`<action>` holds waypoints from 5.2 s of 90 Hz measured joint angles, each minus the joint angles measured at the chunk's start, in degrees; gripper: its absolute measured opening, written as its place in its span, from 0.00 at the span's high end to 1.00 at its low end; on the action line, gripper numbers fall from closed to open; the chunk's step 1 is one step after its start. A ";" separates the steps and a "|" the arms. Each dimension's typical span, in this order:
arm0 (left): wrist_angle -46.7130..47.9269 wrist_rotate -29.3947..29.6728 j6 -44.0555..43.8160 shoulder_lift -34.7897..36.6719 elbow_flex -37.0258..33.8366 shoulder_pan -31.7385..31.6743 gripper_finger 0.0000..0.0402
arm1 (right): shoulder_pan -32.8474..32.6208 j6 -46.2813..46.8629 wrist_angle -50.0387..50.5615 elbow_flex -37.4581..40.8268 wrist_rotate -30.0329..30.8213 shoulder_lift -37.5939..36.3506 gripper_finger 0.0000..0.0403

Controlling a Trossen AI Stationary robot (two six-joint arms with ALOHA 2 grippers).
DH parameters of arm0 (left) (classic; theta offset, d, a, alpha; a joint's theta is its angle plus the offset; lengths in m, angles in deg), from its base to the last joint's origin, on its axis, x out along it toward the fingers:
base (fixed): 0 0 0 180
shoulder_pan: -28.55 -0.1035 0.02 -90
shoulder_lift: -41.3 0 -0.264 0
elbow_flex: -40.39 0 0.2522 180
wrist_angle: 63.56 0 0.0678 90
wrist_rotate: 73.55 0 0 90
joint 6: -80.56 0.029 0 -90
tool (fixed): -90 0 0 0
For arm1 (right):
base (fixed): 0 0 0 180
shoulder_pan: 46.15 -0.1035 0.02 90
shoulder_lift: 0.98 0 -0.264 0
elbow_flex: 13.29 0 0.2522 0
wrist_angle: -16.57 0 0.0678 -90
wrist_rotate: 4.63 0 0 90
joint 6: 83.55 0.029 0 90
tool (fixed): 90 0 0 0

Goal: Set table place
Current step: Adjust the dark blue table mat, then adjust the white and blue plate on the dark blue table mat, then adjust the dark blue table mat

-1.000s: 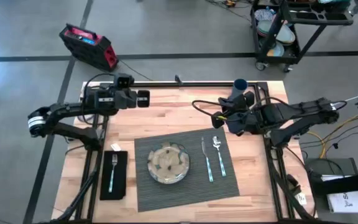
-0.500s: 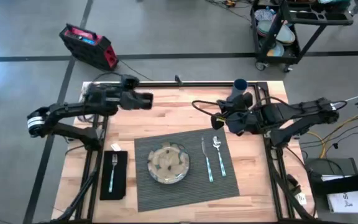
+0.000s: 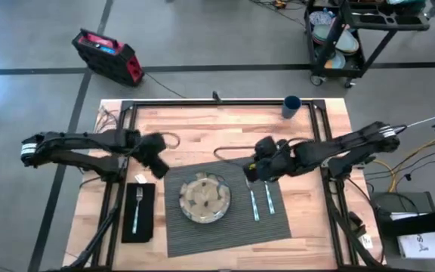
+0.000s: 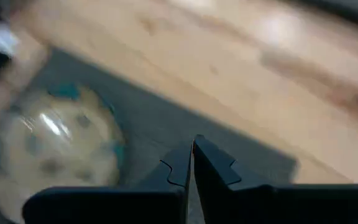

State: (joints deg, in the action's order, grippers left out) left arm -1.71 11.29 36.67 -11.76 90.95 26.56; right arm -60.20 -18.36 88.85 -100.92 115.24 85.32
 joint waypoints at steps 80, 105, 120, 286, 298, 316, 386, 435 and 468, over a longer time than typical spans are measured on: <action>-19.64 18.18 -11.90 -29.01 -3.67 21.87 1.00 | -4.83 30.16 -11.15 34.06 -11.99 -16.01 1.00; -22.16 13.99 -2.65 -30.38 -3.24 13.30 1.00 | -4.83 31.99 -11.11 37.48 -14.35 -16.14 1.00; -22.43 10.23 1.21 -30.27 -3.32 9.56 1.00 | -4.83 32.59 -11.43 38.18 -14.88 -16.14 1.00; -23.86 10.69 -3.28 -25.31 -1.36 13.32 0.84 | -5.99 23.12 -80.34 33.03 -16.65 13.16 0.99; -23.87 10.72 -3.28 -25.31 -1.36 13.31 0.85 | -8.57 24.52 -79.70 32.09 -16.96 13.00 1.00; -23.78 10.78 -2.87 -25.33 -1.38 13.32 0.85 | -11.22 25.77 -73.52 29.70 -16.35 11.05 1.00; -30.60 8.60 -4.66 -26.05 -1.49 16.25 0.85 | -13.44 23.97 -58.67 27.08 -15.09 7.11 0.75; -33.15 7.40 0.79 -30.79 -1.57 16.60 0.97 | -14.21 24.89 -42.04 27.10 -1.83 -2.99 0.59; -33.63 7.40 4.45 -34.12 -1.47 9.60 1.00 | -14.21 26.75 -36.69 27.15 0.84 -4.76 0.70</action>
State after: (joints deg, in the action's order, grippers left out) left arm -35.33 18.69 41.12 -45.87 89.49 36.16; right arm -74.40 8.39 52.15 -73.77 116.08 80.56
